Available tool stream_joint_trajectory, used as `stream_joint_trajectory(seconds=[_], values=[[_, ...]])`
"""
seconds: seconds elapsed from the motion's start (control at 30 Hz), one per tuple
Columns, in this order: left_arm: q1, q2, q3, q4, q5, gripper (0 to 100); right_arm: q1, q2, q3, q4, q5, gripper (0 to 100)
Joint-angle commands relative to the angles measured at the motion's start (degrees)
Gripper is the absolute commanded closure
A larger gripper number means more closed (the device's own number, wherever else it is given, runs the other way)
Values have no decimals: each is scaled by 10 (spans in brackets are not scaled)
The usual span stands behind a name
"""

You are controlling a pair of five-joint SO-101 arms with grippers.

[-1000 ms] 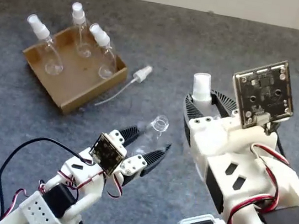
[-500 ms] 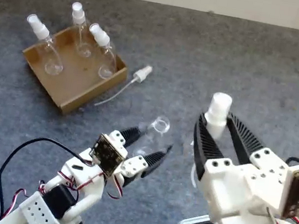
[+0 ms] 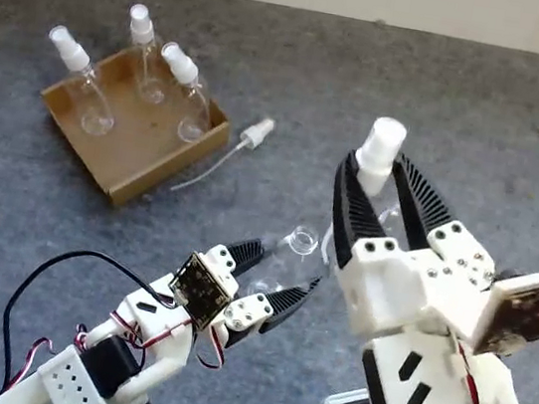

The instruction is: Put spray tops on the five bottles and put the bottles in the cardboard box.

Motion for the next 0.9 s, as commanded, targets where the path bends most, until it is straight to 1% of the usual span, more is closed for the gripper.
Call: stream_joint_trajectory(seconds=[0.0, 0.17, 0.33, 0.5, 0.57, 0.7, 0.87], values=[[10, -7, 12, -13, 6, 976, 5, -2, -3, -55, -34, 994], [10, -7, 12, -13, 6, 976, 5, 0, 7, -103, -40, 994], [10, -7, 12, -13, 6, 976, 4, -4, 72, -109, -43, 994], [10, -7, 12, -14, 6, 976, 4, -5, 130, -153, -44, 994], [9, -7, 12, -25, 6, 976, 3, -6, 151, -150, -44, 994], [5, -7, 12, -74, 6, 976, -7, -6, 169, -138, -44, 994], [5, -7, 12, -87, 6, 976, -57, -6, 167, -56, -40, 993]])
